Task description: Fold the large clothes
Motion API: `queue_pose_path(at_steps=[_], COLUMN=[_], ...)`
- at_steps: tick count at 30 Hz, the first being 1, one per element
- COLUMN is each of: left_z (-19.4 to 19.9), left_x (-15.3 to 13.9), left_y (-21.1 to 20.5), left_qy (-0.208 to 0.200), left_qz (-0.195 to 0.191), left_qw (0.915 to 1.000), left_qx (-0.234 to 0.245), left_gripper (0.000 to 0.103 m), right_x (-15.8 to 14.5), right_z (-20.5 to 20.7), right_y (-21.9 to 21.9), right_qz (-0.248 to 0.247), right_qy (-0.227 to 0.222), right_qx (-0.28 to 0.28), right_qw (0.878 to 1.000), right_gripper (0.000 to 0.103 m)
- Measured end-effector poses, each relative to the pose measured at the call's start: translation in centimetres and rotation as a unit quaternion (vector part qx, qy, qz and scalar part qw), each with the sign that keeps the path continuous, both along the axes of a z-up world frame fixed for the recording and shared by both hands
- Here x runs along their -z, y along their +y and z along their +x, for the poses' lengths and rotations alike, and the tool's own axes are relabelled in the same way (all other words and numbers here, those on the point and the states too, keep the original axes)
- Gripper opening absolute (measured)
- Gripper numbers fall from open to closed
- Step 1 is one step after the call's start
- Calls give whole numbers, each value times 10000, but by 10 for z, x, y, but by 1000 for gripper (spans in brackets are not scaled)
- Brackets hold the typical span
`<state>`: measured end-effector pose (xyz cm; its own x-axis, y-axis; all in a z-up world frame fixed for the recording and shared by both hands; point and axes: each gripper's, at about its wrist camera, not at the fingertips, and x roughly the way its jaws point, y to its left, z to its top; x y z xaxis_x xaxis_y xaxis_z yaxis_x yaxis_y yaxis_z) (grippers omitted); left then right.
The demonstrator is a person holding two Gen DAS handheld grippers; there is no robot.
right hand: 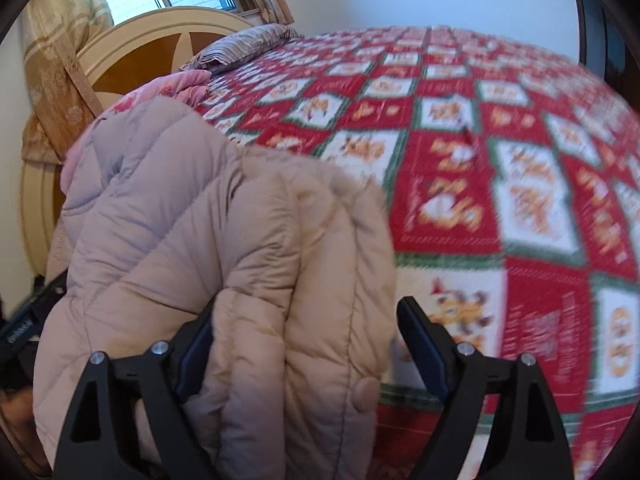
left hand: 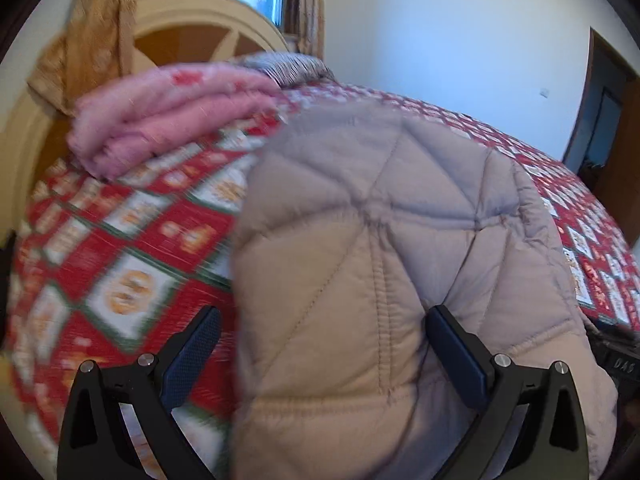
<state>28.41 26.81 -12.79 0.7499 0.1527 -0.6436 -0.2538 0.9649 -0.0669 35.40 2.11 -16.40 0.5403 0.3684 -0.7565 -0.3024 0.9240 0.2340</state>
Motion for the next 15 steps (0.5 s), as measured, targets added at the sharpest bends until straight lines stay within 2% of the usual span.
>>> queue_pose_path(at_steps=[2,5,8,12,15], left_z=[-26,-66,-101,-137,-157], left_x=[-28,-62,-89,-117,-131], left_y=[-7,-16,-29,-39,-45], left_qy=[-325,-669,-867,-1185,-1370], left_qz=[136,52,149,184,196], left_qw=[9994,9977,9961,9926,9901], left_qx=[-15,43,95,178,250], left_gripper=[102,102,102,102,102], right_x=[-21,-58,-86,-114,-128], right_z=[-12,-39,-70,-116,-142], right_y=[-3,-11,-16,-20,-19], right_qz=[-145,-270,-190,-45,78], right_qy=[-283,-727,-975,-1321,-1532], right_qx=[65,159,110,30,-27], right_qw=[9995,9969,9950,9912,9882], right_gripper=[86,89,89,95,95])
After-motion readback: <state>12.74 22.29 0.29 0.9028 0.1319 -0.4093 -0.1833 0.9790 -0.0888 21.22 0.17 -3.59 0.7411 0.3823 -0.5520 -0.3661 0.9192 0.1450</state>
